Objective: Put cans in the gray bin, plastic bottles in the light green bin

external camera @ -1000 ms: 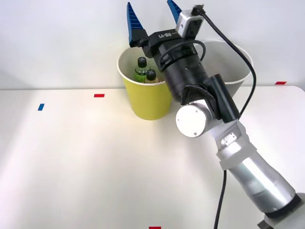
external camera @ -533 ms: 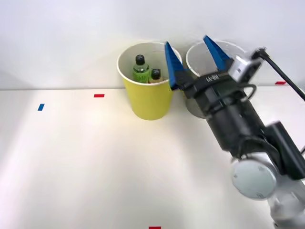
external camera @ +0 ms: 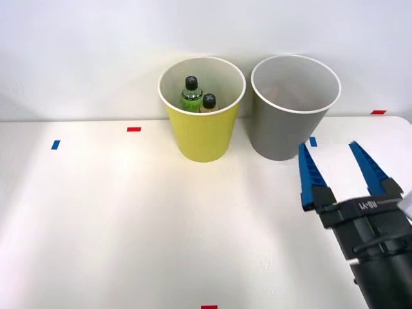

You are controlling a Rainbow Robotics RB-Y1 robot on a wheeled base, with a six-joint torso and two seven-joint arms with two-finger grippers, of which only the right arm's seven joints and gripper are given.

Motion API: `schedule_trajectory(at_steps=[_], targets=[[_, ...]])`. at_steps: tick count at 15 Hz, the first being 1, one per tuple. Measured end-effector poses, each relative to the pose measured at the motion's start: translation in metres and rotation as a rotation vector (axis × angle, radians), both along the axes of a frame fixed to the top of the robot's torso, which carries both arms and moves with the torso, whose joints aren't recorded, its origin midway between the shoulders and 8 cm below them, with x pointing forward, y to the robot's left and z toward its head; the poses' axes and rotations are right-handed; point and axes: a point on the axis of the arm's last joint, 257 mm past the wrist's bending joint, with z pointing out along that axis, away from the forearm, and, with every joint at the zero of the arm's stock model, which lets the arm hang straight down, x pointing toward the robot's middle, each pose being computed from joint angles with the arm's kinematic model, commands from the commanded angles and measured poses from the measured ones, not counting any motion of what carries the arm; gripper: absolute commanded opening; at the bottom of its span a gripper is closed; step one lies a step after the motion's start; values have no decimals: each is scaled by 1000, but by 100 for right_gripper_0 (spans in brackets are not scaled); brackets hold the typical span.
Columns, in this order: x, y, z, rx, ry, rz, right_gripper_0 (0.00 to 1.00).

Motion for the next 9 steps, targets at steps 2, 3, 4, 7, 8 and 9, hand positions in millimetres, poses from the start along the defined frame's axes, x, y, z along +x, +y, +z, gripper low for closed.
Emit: schedule_trajectory(at_steps=[2,3,4,7,8,9], targets=[[-14,-23,-27,-3,76,-63,100],[-19,-31,-39,-8,107,-85,100],[-21,-38,-51,-14,136,-104,100],[-19,-58,-85,-38,180,-192,100],[-17,-63,-92,-54,181,-234,100],[-15,-67,-99,-66,183,-274,100]])
